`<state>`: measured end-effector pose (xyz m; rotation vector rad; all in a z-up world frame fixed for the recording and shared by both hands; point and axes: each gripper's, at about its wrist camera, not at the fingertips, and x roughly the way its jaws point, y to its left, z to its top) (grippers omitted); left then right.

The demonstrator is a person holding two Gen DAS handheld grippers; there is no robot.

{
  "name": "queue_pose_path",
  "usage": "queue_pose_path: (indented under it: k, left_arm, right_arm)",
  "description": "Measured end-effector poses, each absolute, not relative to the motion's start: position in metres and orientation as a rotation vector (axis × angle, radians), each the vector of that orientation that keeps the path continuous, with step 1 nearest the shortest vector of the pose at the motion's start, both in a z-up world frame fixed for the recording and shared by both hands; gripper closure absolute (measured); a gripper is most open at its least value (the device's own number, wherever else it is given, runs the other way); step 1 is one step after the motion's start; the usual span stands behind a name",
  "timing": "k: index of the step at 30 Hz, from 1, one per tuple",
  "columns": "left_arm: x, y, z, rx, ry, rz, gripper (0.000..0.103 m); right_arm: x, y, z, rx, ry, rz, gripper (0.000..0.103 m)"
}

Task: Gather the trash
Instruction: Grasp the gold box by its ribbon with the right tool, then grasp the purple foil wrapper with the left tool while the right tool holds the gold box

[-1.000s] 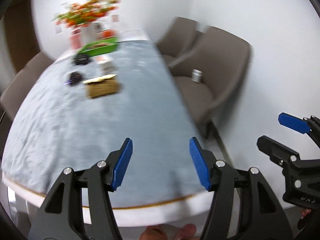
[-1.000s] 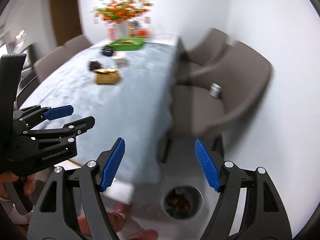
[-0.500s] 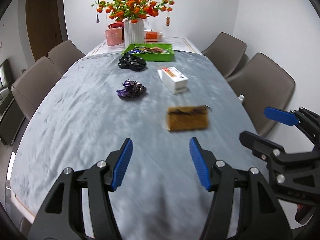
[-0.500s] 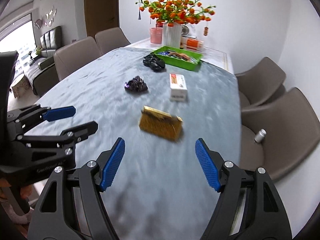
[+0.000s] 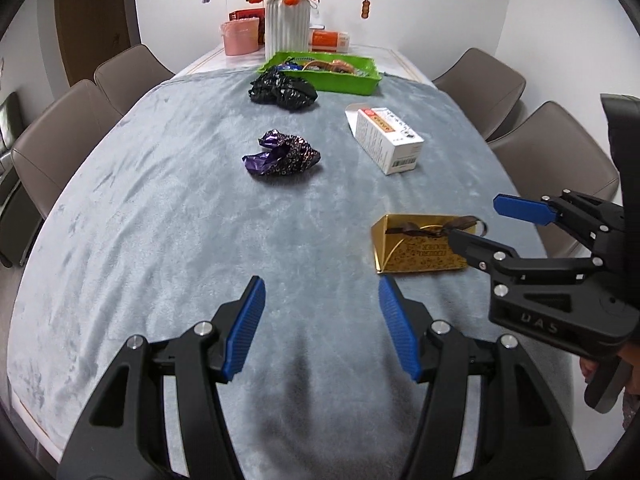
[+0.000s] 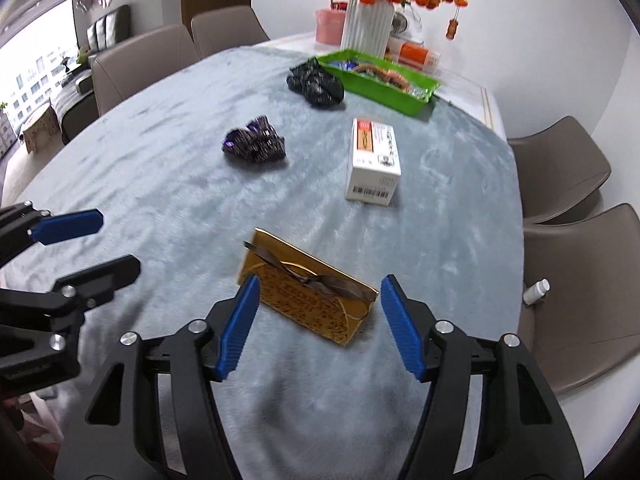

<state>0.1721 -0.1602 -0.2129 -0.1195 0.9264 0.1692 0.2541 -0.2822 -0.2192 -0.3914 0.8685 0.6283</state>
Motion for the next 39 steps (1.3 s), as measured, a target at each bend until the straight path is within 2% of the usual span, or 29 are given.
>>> queue_pose_path:
  k: [5,8,10,11,33,35,37,39]
  left_arm:
    - [0.183,-0.158,-0.226,-0.132,0.963,0.191,0.043]
    - [0.19,-0.157,-0.233,-0.125,0.977,0.194,0.043]
    - [0.194,-0.155,-0.235,-0.124,0.981,0.197,0.043]
    - [0.196,-0.155,-0.236,-0.124,0.982,0.2,0.043]
    - [0.313,-0.107,-0.244,-0.007,0.882,0.177,0.044]
    - [0.319,-0.106,-0.249,0.004,0.886,0.16,0.05]
    - [0.327,-0.105,-0.257,0.009,0.909,0.139,0.071]
    - [0.33,-0.104,-0.262,0.018,0.918,0.13,0.083]
  right_arm:
    - [0.267,-0.283,-0.243,-0.402,0.918,0.641,0.058]
    - [0.271,-0.282,-0.252,-0.41,0.925,0.642,0.074]
    - [0.273,-0.28,-0.254,-0.414,0.936,0.66,0.097]
    - [0.274,-0.278,-0.254,-0.411,0.942,0.667,0.1]
    - [0.317,-0.24,-0.232,-0.328,0.923,0.715,0.102]
    - [0.318,-0.24,-0.233,-0.328,0.925,0.712,0.102]
    - [0.32,-0.239,-0.233,-0.324,0.928,0.709,0.102]
    - [0.32,-0.239,-0.233,-0.323,0.928,0.706,0.102]
